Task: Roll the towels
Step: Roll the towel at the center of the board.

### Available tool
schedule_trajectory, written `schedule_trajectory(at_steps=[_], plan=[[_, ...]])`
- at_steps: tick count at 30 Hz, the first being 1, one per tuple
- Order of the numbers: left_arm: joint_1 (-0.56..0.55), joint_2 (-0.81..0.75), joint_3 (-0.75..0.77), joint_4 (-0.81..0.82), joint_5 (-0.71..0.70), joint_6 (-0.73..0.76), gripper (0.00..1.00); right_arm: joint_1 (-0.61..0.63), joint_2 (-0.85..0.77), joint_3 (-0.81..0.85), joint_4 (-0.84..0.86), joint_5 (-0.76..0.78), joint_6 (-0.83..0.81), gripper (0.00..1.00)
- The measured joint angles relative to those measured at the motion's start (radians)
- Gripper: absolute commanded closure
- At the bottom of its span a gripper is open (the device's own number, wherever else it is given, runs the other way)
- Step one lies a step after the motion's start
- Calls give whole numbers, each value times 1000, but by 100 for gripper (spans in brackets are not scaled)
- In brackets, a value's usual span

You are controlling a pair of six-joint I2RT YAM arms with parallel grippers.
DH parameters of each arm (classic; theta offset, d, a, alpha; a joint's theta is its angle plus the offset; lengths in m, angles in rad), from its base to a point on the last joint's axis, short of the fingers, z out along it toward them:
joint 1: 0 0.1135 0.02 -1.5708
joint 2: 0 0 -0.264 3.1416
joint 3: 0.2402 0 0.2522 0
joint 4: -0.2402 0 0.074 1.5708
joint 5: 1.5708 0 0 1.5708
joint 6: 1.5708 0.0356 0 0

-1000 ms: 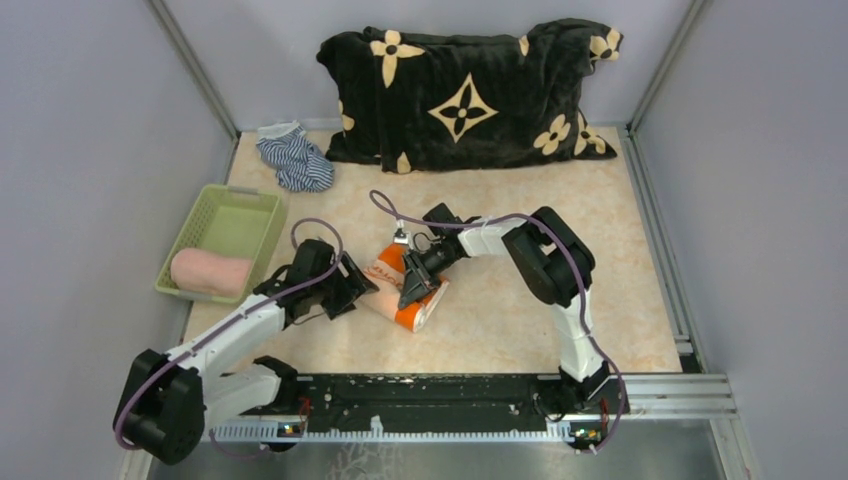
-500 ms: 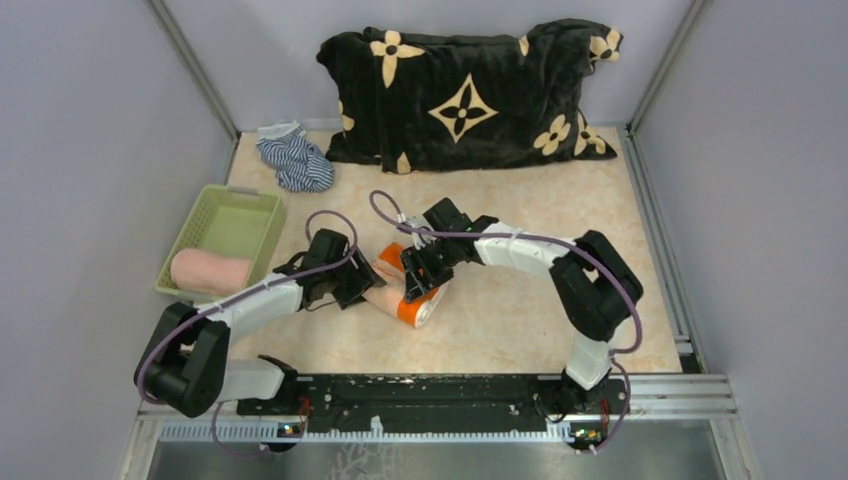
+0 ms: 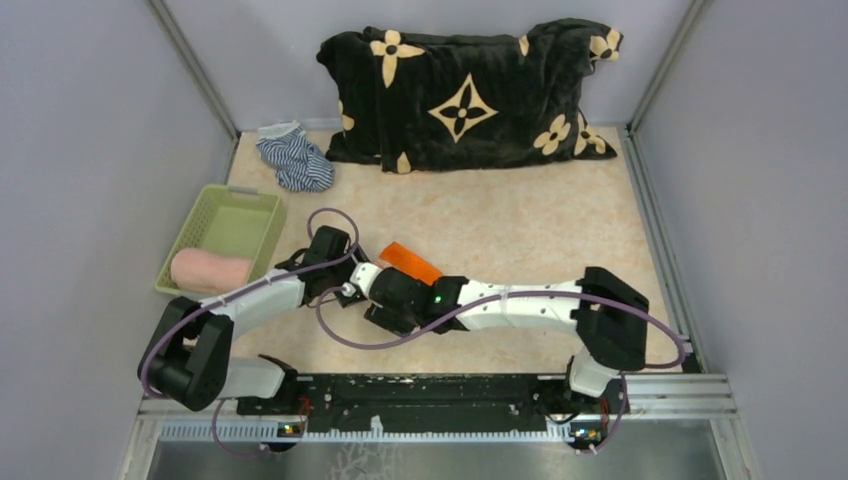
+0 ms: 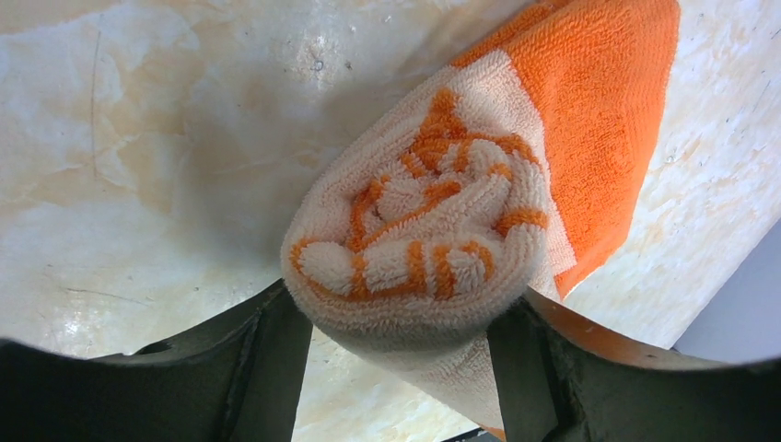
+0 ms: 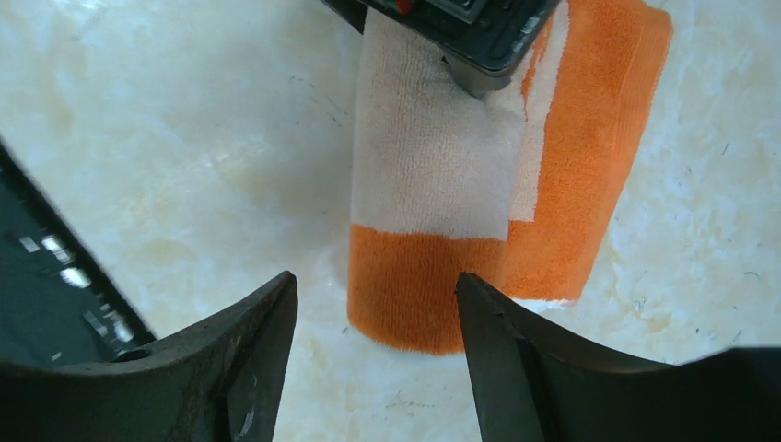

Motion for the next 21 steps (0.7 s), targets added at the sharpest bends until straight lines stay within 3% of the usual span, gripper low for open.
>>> schedule_trajectory(at_steps=[9, 16, 21], plan=[[0, 11, 5, 18, 1, 5, 26, 27, 208, 0, 74, 217, -71, 41], [0, 45, 44, 8, 1, 34, 21, 15, 224, -13, 106, 252, -103, 73], [39, 39, 63, -28, 18, 62, 19, -61, 190, -13, 98, 99, -95, 87]])
